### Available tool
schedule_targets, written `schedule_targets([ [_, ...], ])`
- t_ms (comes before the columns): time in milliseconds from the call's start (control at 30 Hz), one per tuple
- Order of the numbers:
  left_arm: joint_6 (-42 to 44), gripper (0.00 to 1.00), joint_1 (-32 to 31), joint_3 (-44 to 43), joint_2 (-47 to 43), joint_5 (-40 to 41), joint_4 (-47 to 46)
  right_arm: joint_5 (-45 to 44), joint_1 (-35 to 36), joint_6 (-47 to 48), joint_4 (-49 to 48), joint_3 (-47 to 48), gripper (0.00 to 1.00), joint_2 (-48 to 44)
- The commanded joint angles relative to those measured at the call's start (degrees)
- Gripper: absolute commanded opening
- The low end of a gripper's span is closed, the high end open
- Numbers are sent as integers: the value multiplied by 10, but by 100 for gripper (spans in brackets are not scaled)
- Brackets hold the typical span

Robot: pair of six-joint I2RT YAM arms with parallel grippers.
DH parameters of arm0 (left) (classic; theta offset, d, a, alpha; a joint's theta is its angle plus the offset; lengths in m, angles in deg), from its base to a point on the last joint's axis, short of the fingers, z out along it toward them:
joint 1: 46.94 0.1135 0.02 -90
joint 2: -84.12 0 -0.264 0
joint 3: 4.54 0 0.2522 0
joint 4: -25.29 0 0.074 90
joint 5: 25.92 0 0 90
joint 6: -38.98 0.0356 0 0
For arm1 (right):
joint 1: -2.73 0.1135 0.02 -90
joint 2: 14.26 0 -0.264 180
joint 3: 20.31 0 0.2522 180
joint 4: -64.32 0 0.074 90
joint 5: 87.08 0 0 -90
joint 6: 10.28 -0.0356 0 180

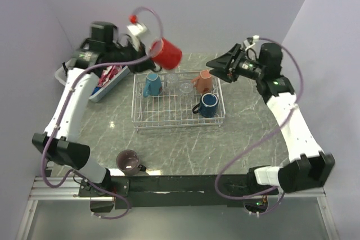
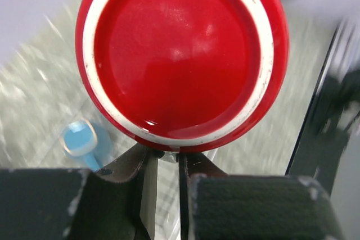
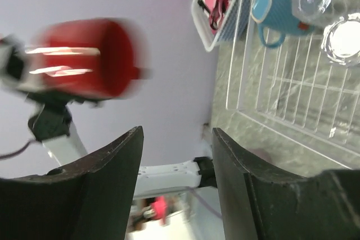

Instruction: Load the cups into the dish rack

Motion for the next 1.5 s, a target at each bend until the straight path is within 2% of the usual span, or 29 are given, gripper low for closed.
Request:
schedule_targets([
  [0,183,1,-60,55,19,106,119,-63,-5,115,130,60,60,-75],
  [133,208,1,-104,123,22,205,87,-83,-14,125,149,66,61,-109],
  [367,219,1,-135,177,34,254,45,-78,-33,128,168,44,61,-149],
  [733,215,1,-173,259,42,292,-30,-74,-43,130,176,32,61,-164],
  [1467,201,1,-232,294,118,344,-122,-59,-67,128,172,-11,61,-194],
])
